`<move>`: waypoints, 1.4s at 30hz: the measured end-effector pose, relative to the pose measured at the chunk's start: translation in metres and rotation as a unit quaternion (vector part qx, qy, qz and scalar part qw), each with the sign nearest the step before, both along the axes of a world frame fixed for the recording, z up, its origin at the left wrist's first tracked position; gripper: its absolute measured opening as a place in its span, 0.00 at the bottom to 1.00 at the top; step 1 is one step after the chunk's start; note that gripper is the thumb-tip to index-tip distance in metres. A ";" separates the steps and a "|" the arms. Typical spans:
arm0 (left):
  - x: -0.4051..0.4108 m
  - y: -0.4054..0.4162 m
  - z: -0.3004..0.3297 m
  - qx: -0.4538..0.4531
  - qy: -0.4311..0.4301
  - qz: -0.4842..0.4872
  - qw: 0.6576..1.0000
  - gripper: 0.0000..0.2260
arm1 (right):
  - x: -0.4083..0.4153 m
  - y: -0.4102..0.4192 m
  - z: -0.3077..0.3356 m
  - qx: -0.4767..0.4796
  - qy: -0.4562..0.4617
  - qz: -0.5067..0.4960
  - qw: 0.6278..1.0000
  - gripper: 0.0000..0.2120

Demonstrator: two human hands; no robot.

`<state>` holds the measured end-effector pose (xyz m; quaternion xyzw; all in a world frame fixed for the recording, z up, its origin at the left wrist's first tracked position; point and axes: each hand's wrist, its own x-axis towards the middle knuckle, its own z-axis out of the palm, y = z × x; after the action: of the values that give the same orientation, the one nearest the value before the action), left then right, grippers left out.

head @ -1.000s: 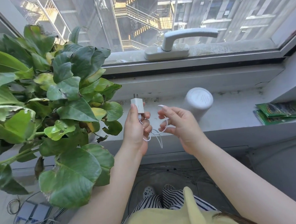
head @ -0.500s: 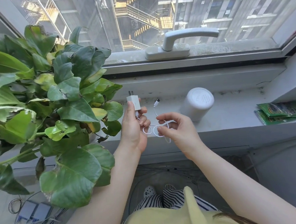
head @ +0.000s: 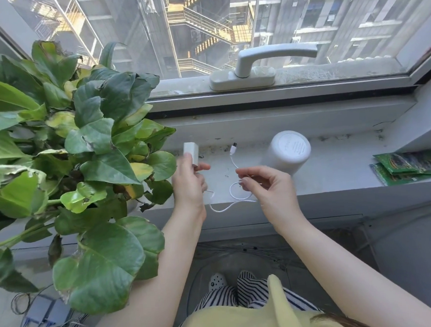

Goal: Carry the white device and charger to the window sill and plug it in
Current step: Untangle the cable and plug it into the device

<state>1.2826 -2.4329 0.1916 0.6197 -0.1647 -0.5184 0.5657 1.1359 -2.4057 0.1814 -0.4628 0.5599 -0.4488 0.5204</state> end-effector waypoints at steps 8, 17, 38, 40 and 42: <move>-0.014 0.003 -0.010 0.022 0.014 -0.098 0.995 0.09 | 0.008 -0.011 -0.007 0.035 -0.082 -0.016 0.996 0.10; -0.019 0.009 -0.025 0.002 -0.120 0.015 0.993 0.10 | 0.020 -0.014 -0.016 0.021 -0.061 -0.075 0.995 0.09; -0.027 -0.001 -0.062 0.101 -0.573 -0.032 0.813 0.20 | 0.023 -0.033 -0.061 -0.152 0.320 -0.004 0.935 0.03; -0.028 -0.001 -0.062 0.107 -0.572 -0.037 0.812 0.21 | 0.023 -0.033 -0.062 -0.154 0.320 -0.003 0.935 0.04; -0.028 0.000 -0.063 0.110 -0.571 -0.042 0.812 0.21 | 0.022 -0.034 -0.062 -0.153 0.315 0.002 0.937 0.05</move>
<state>1.2550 -2.4332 0.1288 0.8548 -0.4261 -0.1087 0.2757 1.1578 -2.4396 0.1193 -0.6555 0.6188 -0.3593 0.2412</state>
